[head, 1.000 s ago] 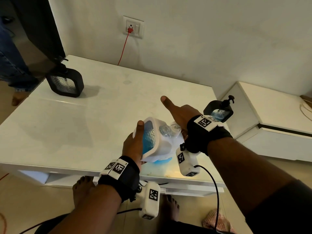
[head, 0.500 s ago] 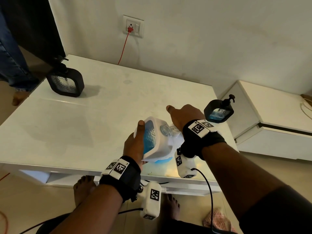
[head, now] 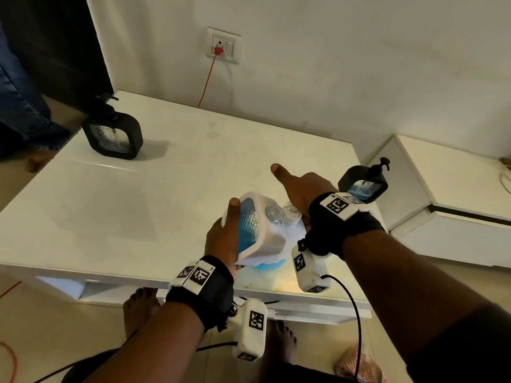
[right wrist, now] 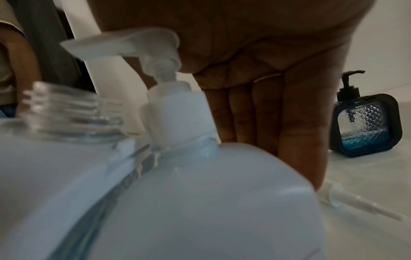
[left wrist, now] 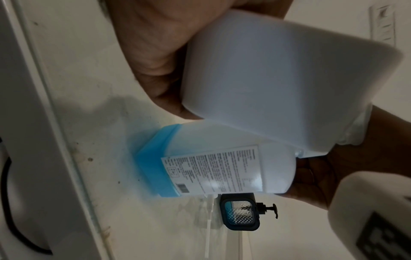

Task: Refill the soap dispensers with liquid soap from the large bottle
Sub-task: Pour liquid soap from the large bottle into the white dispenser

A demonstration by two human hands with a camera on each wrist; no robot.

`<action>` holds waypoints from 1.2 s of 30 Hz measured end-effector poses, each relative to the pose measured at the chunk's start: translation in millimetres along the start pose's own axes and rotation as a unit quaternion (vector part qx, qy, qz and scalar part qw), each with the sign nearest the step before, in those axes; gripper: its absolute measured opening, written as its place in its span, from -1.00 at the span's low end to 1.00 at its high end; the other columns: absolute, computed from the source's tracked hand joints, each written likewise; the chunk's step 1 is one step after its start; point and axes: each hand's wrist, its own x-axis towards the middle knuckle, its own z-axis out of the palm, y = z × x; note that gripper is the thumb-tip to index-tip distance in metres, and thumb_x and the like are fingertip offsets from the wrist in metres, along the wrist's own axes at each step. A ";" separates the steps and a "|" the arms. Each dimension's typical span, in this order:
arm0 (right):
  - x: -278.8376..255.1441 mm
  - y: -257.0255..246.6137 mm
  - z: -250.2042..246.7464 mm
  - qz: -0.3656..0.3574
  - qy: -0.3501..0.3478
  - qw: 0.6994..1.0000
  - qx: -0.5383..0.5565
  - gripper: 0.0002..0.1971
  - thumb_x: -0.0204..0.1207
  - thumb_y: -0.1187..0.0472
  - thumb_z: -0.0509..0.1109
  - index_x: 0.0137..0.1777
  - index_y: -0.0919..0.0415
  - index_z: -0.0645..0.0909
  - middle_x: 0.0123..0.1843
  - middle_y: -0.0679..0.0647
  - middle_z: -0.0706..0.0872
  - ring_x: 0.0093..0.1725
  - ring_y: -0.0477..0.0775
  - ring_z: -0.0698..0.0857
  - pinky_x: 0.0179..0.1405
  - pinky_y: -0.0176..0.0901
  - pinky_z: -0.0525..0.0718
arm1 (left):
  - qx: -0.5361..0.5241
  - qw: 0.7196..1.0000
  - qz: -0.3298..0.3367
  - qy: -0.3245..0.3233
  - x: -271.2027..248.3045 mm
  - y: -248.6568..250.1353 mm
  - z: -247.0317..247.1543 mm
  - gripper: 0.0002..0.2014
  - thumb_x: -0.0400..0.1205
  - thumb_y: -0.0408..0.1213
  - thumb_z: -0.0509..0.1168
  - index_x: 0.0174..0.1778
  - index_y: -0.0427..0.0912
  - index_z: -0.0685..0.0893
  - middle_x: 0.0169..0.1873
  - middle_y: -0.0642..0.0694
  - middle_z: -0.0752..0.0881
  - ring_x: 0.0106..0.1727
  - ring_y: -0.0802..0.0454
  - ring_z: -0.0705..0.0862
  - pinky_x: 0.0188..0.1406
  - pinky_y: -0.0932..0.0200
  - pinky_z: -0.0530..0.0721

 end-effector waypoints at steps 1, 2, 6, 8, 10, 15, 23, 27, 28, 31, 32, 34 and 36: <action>0.4 0.1 0.3 0.001 0.003 1.000 0.002 -0.27 0.52 -0.54 0.02 -0.36 0.13 0.55 -0.30 0.10 0.66 -0.28 0.12 0.60 -0.24 -0.08 0.42 | -0.001 1.000 0.001 0.000 -2.1 1.7 0.0 0.21 -0.15 0.83 0.24 0.28 0.05 0.74 0.09 -0.18 0.86 0.10 -0.27 0.85 0.18 -0.39 0.81; 1.0 0.4 1.0 0.001 0.007 1.000 0.004 -0.28 0.54 -0.52 0.04 -0.38 0.13 0.55 -0.30 0.09 0.66 -0.29 0.12 0.60 -0.29 -0.09 0.39 | -0.003 1.000 0.005 0.000 -4.8 4.3 0.3 0.15 -0.06 0.79 0.23 0.27 0.04 0.73 0.09 -0.19 0.86 0.10 -0.27 0.85 0.18 -0.38 0.81; 3.0 3.3 5.1 0.009 0.026 1.000 -0.001 -0.32 0.57 -0.47 0.06 -0.28 0.15 0.60 -0.30 0.06 0.63 -0.30 0.08 0.56 -0.23 -0.07 0.40 | -0.007 1.000 0.005 -0.006 -8.2 7.6 0.7 0.06 0.04 0.70 0.21 0.29 0.01 0.72 0.09 -0.21 0.86 0.10 -0.28 0.84 0.21 -0.37 0.81; 4.9 4.4 8.5 0.012 0.040 0.999 -0.014 -0.30 0.57 -0.47 0.07 -0.12 0.19 0.67 -0.25 0.07 0.65 -0.24 0.12 0.58 -0.13 -0.06 0.42 | -0.013 1.000 0.004 -0.010 -7.7 5.6 0.6 0.08 0.02 0.71 0.23 0.30 0.00 0.72 0.10 -0.22 0.85 0.11 -0.28 0.84 0.22 -0.38 0.80; 7.1 5.8 11.6 0.010 0.056 0.998 -0.027 -0.29 0.57 -0.46 0.07 0.00 0.19 0.71 -0.17 0.10 0.67 -0.16 0.19 0.59 -0.10 -0.05 0.42 | -0.012 1.000 0.002 -0.011 -6.6 3.6 0.6 0.14 -0.05 0.76 0.25 0.29 0.02 0.72 0.10 -0.21 0.86 0.11 -0.28 0.84 0.22 -0.38 0.80; 8.8 7.2 12.4 0.009 0.061 0.997 -0.037 -0.31 0.59 -0.42 0.08 0.05 0.20 0.72 -0.01 0.16 0.76 -0.13 0.20 0.59 -0.09 -0.05 0.44 | -0.013 1.000 0.002 -0.012 -9.0 6.3 1.5 0.08 0.01 0.72 0.23 0.30 0.03 0.71 0.11 -0.20 0.85 0.12 -0.28 0.84 0.21 -0.38 0.81; 5.9 -1.2 0.7 0.016 -0.026 0.999 0.021 -0.21 0.45 -0.61 0.00 -0.29 0.17 0.55 -0.29 0.12 0.66 -0.20 0.20 0.65 0.03 0.02 0.63 | -0.008 1.000 -0.004 -0.006 -7.0 7.8 1.4 0.25 -0.16 0.81 0.23 0.38 0.12 0.67 0.20 -0.15 0.82 0.18 -0.26 0.80 0.22 -0.37 0.79; 8.8 -1.3 3.0 0.015 -0.037 0.999 0.024 -0.22 0.45 -0.62 -0.03 -0.30 0.14 0.55 -0.24 0.13 0.67 -0.13 0.23 0.67 0.05 0.01 0.58 | 0.003 1.000 -0.004 0.003 -0.2 1.3 0.8 0.31 -0.31 0.87 0.22 0.31 0.17 0.71 0.18 -0.13 0.83 0.17 -0.27 0.81 0.19 -0.40 0.79; 9.5 -1.3 3.7 0.014 -0.031 0.999 0.015 -0.24 0.47 -0.60 -0.03 -0.27 0.13 0.56 -0.19 0.13 0.68 -0.07 0.23 0.68 0.05 -0.01 0.56 | 0.005 1.000 -0.003 0.005 0.6 0.8 0.3 0.30 -0.30 0.87 0.21 0.30 0.17 0.71 0.17 -0.14 0.83 0.17 -0.27 0.81 0.19 -0.40 0.79; 10.8 0.6 5.0 0.015 -0.017 1.000 0.001 -0.31 0.55 -0.51 0.01 -0.27 0.14 0.53 -0.16 0.12 0.67 -0.09 0.20 0.64 -0.08 -0.06 0.44 | 0.008 1.000 -0.005 0.003 -2.1 1.6 1.0 0.26 -0.24 0.87 0.21 0.28 0.14 0.72 0.14 -0.15 0.84 0.14 -0.28 0.82 0.17 -0.40 0.81; 10.4 1.5 4.8 0.016 -0.012 1.000 0.000 -0.32 0.57 -0.49 0.03 -0.26 0.15 0.53 -0.18 0.11 0.66 -0.15 0.17 0.61 -0.12 -0.08 0.41 | 0.003 1.000 -0.006 0.000 -3.8 2.9 1.4 0.20 -0.16 0.85 0.22 0.27 0.12 0.73 0.12 -0.16 0.85 0.13 -0.27 0.83 0.15 -0.38 0.82; 9.6 3.4 5.4 0.020 -0.001 1.000 -0.002 -0.34 0.59 -0.45 0.04 -0.20 0.16 0.58 -0.23 0.08 0.63 -0.21 0.12 0.58 -0.14 -0.08 0.37 | -0.008 1.000 -0.006 -0.005 -7.7 5.9 2.2 0.04 0.03 0.74 0.23 0.25 0.07 0.75 0.10 -0.17 0.86 0.09 -0.27 0.84 0.12 -0.32 0.84; 8.9 4.4 7.2 0.023 0.011 1.000 -0.013 -0.34 0.60 -0.44 0.06 -0.06 0.18 0.64 -0.17 0.09 0.65 -0.12 0.17 0.59 -0.08 -0.06 0.39 | -0.014 1.000 -0.006 -0.008 -8.3 6.6 2.1 -0.05 0.12 0.65 0.23 0.23 0.04 0.75 0.08 -0.19 0.87 0.08 -0.27 0.85 0.10 -0.28 0.84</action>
